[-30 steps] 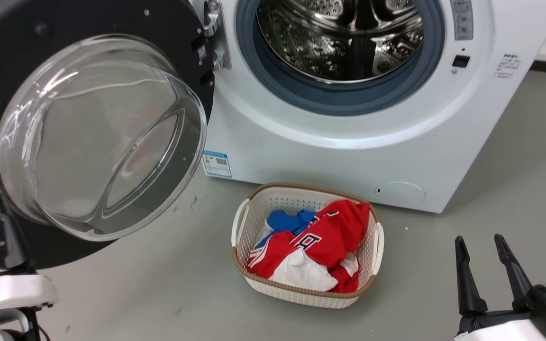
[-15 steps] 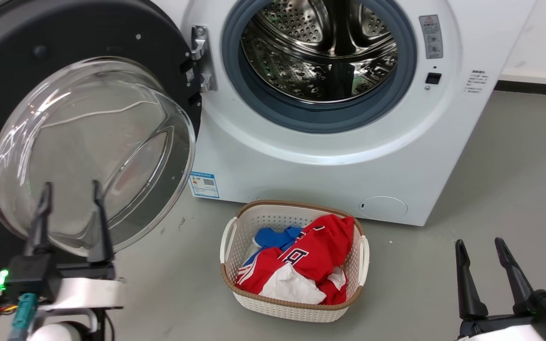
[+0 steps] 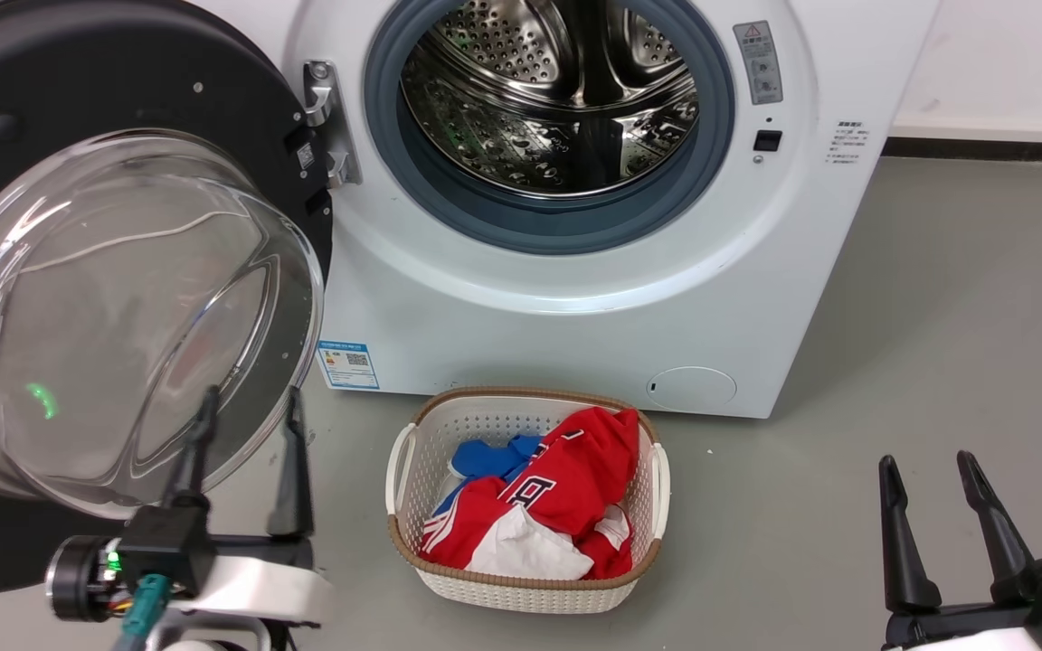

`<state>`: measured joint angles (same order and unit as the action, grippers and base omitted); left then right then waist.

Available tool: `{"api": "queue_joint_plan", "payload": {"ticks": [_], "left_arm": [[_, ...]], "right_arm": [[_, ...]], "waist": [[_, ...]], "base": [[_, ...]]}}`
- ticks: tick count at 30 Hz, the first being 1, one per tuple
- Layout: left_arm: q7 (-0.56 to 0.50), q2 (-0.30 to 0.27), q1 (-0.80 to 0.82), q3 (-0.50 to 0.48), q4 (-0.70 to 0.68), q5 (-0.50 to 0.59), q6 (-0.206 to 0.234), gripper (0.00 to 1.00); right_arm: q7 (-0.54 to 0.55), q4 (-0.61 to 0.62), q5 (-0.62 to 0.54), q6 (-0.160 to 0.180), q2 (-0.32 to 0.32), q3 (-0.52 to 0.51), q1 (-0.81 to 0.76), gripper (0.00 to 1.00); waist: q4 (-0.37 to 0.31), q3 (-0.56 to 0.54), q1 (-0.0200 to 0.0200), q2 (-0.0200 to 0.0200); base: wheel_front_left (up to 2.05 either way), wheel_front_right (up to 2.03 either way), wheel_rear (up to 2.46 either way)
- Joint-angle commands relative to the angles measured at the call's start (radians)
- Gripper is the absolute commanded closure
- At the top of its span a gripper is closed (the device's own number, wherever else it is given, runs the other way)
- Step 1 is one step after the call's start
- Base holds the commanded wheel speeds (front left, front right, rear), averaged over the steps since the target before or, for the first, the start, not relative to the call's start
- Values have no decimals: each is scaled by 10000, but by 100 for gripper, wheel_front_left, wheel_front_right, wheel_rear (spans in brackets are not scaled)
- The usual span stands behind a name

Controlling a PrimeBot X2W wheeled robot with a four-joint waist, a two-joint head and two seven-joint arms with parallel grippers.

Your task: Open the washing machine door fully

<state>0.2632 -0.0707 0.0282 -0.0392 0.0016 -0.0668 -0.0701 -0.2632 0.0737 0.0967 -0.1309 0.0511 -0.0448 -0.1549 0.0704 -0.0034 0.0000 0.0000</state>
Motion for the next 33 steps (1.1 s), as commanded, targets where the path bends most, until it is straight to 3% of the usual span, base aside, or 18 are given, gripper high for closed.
{"api": "queue_joint_plan", "payload": {"ticks": [1,33], "left_arm": [[22,35,-134,103,46,83,40,0],[22,205,-880,1031,974,-140,562,0]], "right_arm": [[-21,49,1,2,-19,-3,-96,0],[-21,-46,188,1,-19,4,-617,0]], "waist": [[-52,8,0,0],[-479,13,0,0]], "base": [[0,0,0],[0,0,0]]}}
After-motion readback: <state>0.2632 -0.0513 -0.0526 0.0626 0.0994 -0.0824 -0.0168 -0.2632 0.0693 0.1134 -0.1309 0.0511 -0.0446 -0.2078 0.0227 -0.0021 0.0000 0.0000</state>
